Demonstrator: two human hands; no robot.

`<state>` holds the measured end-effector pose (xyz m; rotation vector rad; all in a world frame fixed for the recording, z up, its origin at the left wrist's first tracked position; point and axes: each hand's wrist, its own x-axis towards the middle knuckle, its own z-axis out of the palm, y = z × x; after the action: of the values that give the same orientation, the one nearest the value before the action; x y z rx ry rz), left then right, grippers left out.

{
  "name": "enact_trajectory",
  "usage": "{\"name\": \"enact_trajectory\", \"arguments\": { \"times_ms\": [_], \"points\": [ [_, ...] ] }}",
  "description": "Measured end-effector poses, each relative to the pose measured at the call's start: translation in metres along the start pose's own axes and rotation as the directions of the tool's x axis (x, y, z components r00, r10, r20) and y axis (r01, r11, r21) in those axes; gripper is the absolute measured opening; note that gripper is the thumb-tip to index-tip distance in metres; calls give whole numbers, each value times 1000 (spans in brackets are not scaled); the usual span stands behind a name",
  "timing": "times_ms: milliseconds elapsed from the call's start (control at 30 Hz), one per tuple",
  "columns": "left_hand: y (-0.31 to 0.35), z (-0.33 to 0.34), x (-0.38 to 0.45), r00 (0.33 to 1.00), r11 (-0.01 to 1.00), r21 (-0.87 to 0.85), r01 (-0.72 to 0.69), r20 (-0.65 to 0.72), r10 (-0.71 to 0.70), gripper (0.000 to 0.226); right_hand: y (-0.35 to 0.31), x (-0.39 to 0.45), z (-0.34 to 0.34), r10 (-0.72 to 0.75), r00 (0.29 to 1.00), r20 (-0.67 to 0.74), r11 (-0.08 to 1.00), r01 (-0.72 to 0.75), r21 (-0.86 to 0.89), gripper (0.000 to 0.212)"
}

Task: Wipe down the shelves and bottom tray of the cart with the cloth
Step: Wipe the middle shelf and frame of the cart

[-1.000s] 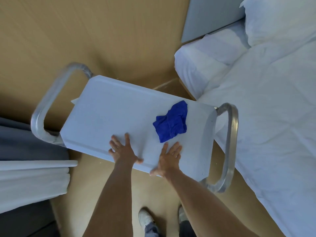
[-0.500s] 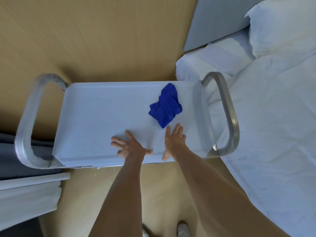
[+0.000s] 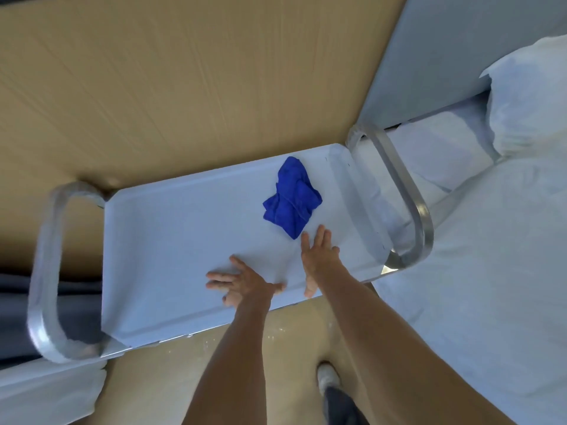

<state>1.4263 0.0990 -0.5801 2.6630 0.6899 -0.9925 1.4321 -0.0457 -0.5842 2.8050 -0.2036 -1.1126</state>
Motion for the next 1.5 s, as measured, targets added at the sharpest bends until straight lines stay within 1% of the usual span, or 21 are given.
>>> {"name": "enact_trajectory", "arguments": {
  "times_ms": [200,400,467,533,600,767,800,833,867,933,967,1033,1100,1133,1167,1233,1300,1333,1400,1467,1500],
  "points": [
    [46,-9,12,999,998,-36,48,15,-48,144,36,34,-35,-104,994,-30,995,103,-14,153],
    [67,-15,24,994,995,30,98,42,-99,147,41,55,-55,-133,991,-7,987,132,-87,155],
    [75,-18,26,991,991,69,113,57,-117,148,42,62,-59,-139,990,-16,982,136,-129,147],
    [78,-18,29,990,986,108,123,55,-130,149,38,67,-61,-139,989,-52,981,130,-143,129],
    [80,-18,30,986,984,103,143,67,-151,149,33,68,-62,-136,989,-60,983,127,-130,121],
    [86,-25,29,976,968,187,165,108,-188,148,37,72,-61,-133,991,-20,988,131,-78,124],
    [89,-35,28,977,958,246,149,110,-180,142,39,72,-62,-146,989,-15,987,145,-76,129],
    [92,-47,30,981,947,303,108,119,-151,129,40,72,-64,-164,986,-9,984,163,-72,138],
    [95,-62,34,986,942,329,65,122,-110,108,41,70,-64,-182,983,14,981,183,-59,149],
    [108,-96,45,997,972,235,18,70,-35,62,46,65,-63,-209,978,27,978,208,19,157],
    [119,-111,54,1000,988,151,0,9,-1,50,51,64,-62,-221,975,0,973,220,62,154],
    [147,-131,68,996,998,7,-66,-68,66,46,64,65,-56,-256,965,-58,953,262,153,141],
    [180,-134,79,988,980,-123,-154,-14,153,56,78,69,-49,-283,951,-124,921,306,240,126],
    [195,-130,85,984,969,-186,-163,43,174,63,85,71,-48,-299,942,-151,898,331,290,115],
    [208,-124,89,979,967,-191,-166,85,185,68,89,73,-46,-310,933,-184,869,357,344,99],
    [221,-115,94,981,985,-49,-167,94,171,59,98,80,-48,-272,928,-254,808,364,464,65],
    [221,-109,89,979,974,105,-201,51,197,39,105,83,-58,-126,950,-285,729,283,623,39],
    [218,-110,84,973,965,125,-229,45,225,32,108,85,-67,-46,956,-289,688,240,685,34],
    [208,-115,73,951,951,78,-300,104,292,21,114,88,-88,-6,969,-246,649,191,737,41],
    [192,-122,58,925,936,12,-350,160,344,17,115,88,-112,-78,975,-210,660,208,722,57],
    [184,-122,49,916,931,-2,-366,178,360,17,112,87,-121,-100,980,-174,629,198,752,65]
  ]
}}
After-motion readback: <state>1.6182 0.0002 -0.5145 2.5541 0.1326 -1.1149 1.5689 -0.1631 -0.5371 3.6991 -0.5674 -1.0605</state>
